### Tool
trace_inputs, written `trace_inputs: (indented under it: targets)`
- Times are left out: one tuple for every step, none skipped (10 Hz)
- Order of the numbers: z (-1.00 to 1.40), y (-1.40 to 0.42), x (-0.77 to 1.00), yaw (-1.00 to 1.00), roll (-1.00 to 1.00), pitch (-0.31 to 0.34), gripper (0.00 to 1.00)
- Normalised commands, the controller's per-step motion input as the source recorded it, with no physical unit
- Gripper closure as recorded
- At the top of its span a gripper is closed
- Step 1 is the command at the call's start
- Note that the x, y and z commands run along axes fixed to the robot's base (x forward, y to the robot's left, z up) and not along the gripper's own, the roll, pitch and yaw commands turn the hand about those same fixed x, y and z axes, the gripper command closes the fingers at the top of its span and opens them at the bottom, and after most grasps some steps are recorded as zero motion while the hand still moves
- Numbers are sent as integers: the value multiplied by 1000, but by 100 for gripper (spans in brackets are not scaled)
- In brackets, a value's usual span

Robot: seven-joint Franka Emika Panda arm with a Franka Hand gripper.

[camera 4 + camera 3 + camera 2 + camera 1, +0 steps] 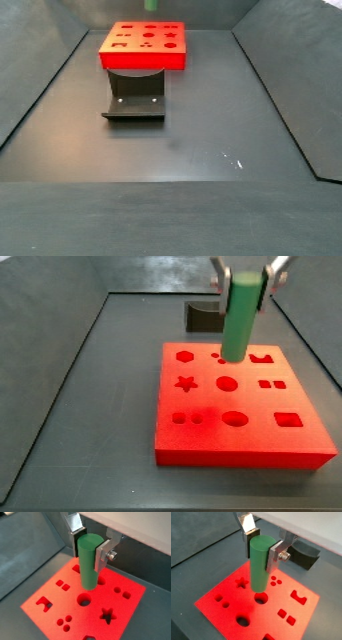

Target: Insert the round object.

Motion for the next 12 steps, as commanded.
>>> trace_inputs:
  targets:
    - [-334, 106, 669, -246, -89, 296, 100]
    - [-360, 149, 706, -226, -53, 303, 100]
    - [-383, 157, 674, -246, -44, 307, 100]
    - [0, 0, 80, 0, 0, 13, 100]
    - [-23, 0, 9, 0, 0, 7, 100]
    - [-209, 20, 160, 0, 46, 21, 100]
    - [-383, 49, 123, 0, 0, 0, 100]
    - [-403, 0, 43, -31, 0, 0, 100]
    - [-334, 0, 149, -34, 0, 13, 100]
    - [-254, 0, 0, -11, 39, 19, 100]
    - [-109, 109, -286, -329, 0, 0, 100]
    - [-11, 86, -320, -369, -27, 0, 100]
